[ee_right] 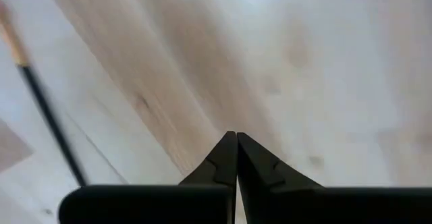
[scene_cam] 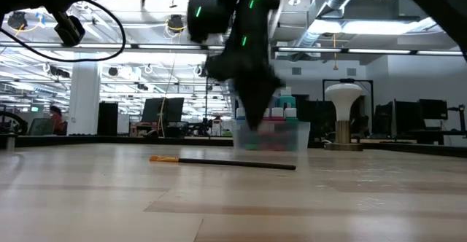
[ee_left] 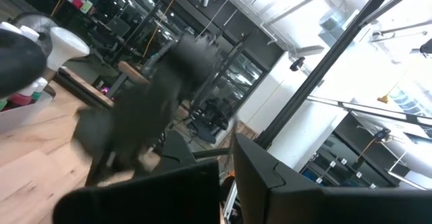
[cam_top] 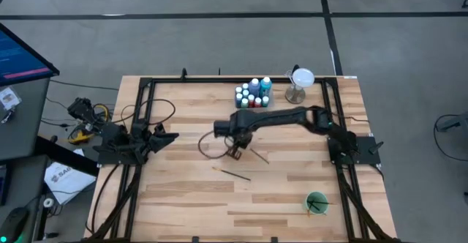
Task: Pick & Place Paint Supplies
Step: Put the silver paintbrush into the green cup
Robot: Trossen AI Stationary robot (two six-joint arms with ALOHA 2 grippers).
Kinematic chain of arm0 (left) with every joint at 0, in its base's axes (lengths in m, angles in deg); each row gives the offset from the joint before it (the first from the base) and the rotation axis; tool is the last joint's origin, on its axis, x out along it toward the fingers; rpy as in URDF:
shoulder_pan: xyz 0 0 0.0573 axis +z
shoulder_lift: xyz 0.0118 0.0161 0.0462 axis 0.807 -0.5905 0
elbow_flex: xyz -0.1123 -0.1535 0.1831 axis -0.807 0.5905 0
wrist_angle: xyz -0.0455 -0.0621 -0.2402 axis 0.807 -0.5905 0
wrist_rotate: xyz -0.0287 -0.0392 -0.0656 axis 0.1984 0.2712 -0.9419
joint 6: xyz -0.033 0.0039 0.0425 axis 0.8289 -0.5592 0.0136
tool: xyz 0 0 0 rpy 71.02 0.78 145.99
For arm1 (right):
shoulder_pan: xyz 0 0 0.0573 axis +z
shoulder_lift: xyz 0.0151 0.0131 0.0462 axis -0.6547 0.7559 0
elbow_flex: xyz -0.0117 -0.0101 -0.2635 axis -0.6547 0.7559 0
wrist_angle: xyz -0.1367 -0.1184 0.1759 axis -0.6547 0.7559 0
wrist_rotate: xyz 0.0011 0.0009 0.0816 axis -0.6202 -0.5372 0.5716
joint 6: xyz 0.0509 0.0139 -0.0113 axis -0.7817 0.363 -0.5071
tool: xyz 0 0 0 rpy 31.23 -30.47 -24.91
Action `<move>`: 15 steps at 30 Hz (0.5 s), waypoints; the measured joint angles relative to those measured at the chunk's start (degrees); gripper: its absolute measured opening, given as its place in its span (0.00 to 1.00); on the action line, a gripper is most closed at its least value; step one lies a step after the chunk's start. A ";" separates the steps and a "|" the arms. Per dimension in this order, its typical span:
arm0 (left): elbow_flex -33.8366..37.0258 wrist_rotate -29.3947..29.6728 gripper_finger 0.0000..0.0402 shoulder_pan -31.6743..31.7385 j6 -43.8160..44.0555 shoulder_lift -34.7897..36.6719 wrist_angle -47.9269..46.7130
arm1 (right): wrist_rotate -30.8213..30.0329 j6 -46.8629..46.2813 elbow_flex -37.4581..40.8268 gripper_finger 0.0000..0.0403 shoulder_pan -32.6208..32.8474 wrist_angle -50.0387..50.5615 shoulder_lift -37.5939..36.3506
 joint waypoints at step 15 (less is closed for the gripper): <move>0.00 -0.04 0.00 0.00 0.00 -0.01 0.26 | -15.18 -10.36 -0.23 0.00 11.48 3.95 -33.54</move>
